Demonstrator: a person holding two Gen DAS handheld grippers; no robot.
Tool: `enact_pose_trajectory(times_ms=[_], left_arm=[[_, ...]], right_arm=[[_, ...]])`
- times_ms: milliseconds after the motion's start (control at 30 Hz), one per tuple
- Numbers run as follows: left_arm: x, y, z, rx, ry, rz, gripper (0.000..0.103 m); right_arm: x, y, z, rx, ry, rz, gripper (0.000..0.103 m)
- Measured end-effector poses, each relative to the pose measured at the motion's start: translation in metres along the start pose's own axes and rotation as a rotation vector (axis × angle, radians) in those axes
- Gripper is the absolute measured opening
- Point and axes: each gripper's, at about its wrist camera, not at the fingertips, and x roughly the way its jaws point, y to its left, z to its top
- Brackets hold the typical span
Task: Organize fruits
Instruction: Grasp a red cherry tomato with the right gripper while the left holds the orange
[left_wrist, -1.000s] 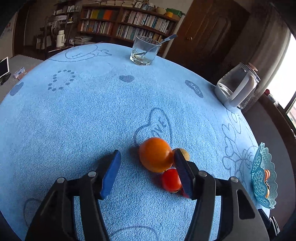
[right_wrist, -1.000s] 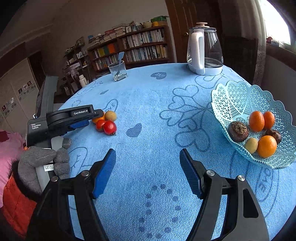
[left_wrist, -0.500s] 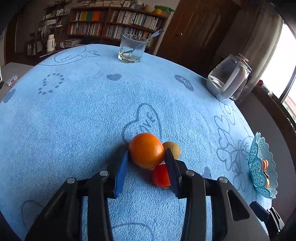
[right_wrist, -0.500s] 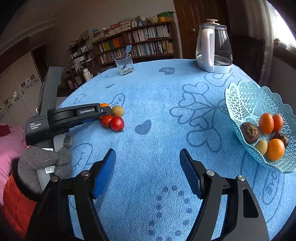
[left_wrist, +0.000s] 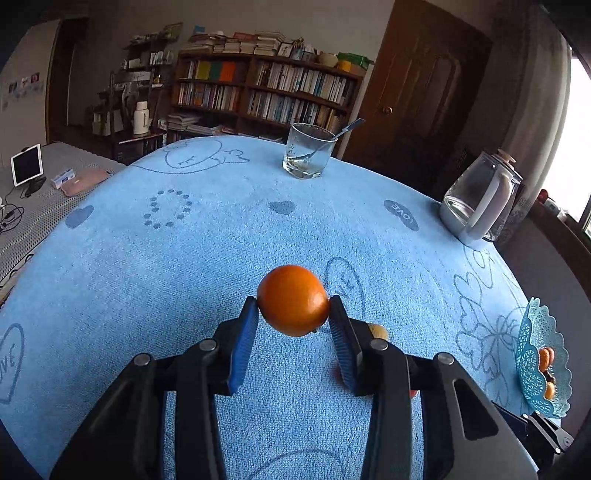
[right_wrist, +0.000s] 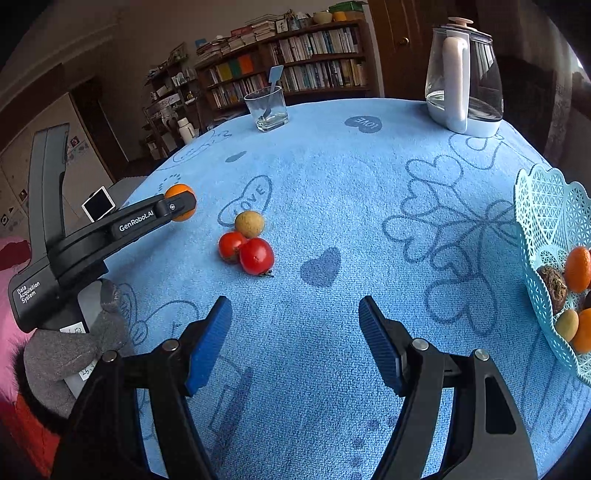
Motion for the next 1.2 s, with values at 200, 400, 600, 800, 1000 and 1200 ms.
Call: enact_pose_trajectory(times_ms=[200,400,600,800,1000,1200], left_arm=[[0.001,0.009,0.000,-0.027,0.002,0.017,0.040],[0.002,0.011,0.000,-0.039,0.002,0.021,0.040],[0.002,0.012,0.000,-0.044,0.003,0.022,0.040],[0.003,0.010,-0.001,-0.038,0.005,0.020,0.040],[0.003,0.010,-0.001,-0.037,0.005,0.019,0.040],[0.001,0.009,-0.002,-0.030,-0.001,0.023,0.040]], right_arm=[[0.028,0.015,0.015,-0.053,0.031,0.005,0.062],[0.050,0.024,0.025,-0.085,0.056,0.003,0.047],[0.056,0.027,0.025,-0.099,0.057,-0.006,0.035],[0.053,0.029,0.023,-0.103,0.047,-0.015,0.028],[0.041,0.028,0.019,-0.087,0.025,-0.020,0.028],[0.027,0.025,0.014,-0.063,0.005,-0.033,0.028]])
